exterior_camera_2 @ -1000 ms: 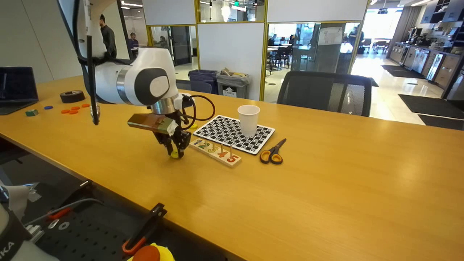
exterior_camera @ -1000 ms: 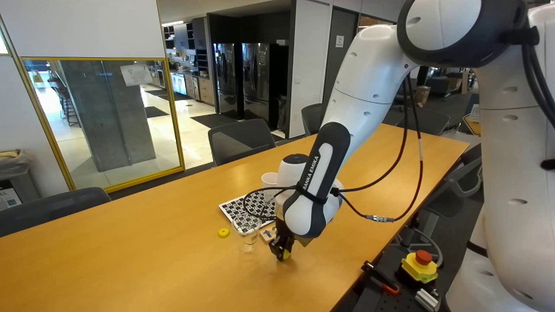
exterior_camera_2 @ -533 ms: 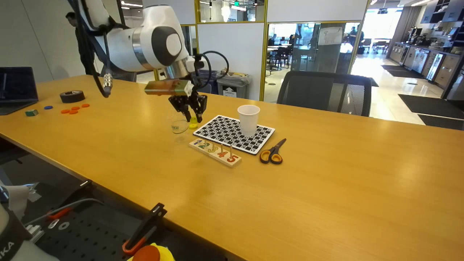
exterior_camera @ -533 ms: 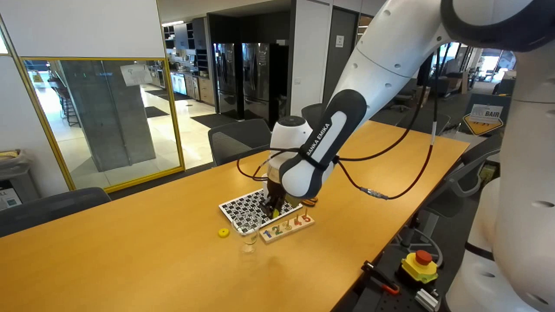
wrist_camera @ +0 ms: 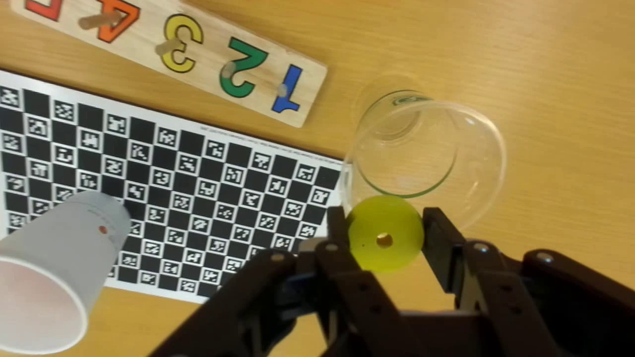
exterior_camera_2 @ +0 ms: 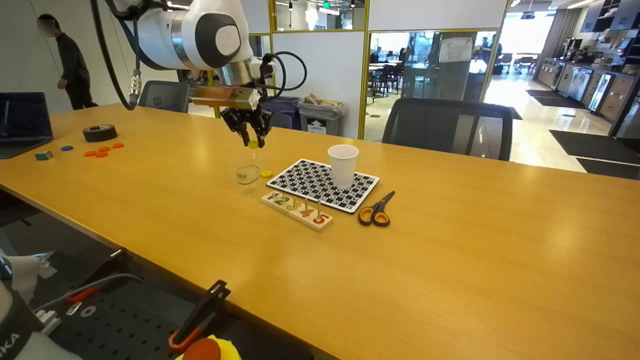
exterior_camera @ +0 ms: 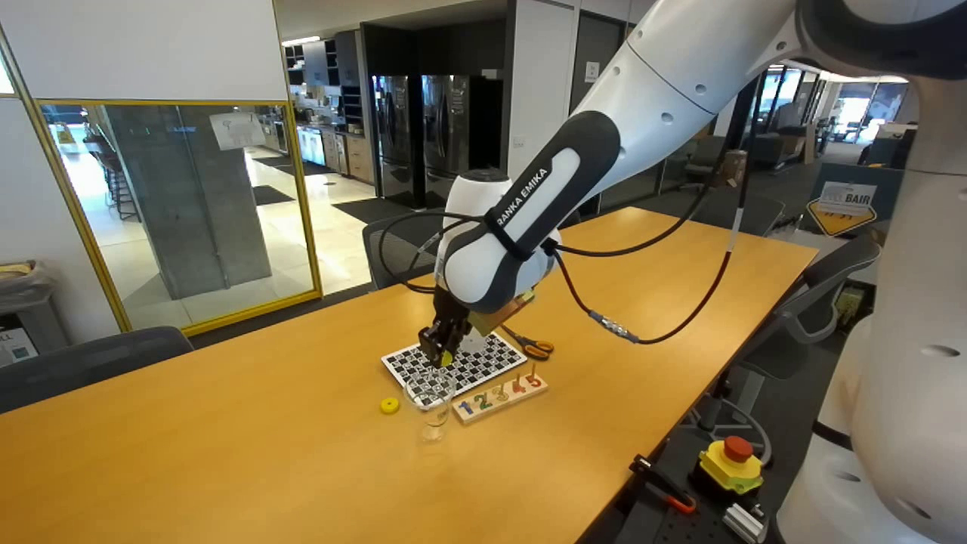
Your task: Pick up the orange tokens from the table and put them in the white cup. Put the yellow tokens in the colourless cup.
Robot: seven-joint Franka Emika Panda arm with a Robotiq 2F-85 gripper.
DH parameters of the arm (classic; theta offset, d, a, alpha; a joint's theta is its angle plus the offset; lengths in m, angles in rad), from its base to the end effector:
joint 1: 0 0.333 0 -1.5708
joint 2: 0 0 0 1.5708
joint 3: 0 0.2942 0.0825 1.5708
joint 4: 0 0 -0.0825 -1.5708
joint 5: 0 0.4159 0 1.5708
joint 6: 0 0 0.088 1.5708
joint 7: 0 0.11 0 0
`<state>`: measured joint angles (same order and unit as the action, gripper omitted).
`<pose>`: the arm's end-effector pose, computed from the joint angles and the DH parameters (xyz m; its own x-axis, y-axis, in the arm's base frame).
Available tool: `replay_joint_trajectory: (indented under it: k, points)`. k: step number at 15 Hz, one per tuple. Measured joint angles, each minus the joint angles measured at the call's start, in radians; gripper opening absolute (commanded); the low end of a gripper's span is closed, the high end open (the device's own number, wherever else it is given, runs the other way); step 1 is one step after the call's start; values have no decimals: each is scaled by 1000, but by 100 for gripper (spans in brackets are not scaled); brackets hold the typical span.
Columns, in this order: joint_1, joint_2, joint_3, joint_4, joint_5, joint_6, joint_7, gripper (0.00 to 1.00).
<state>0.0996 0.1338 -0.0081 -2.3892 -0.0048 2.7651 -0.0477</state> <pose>0.5389 0.0496 0.2369 0.9607 0.1408 0.2393 0.1413 -0.9898 0.0153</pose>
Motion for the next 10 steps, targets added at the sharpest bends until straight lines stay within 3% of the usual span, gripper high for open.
replay_joint_trajectory:
  k: [3, 6, 7, 8, 10]
  points:
    - [-30, 20, 61, 33, 120, -68, -130, 17]
    - [-48, 39, 71, 66, 133, -119, -166, 17]
    - [-53, 45, 72, 75, 133, -133, -173, 30]
    - [-58, 51, 72, 84, 133, -146, -178, 67]
    - [-66, 62, 72, 98, 133, -162, -182, 73]
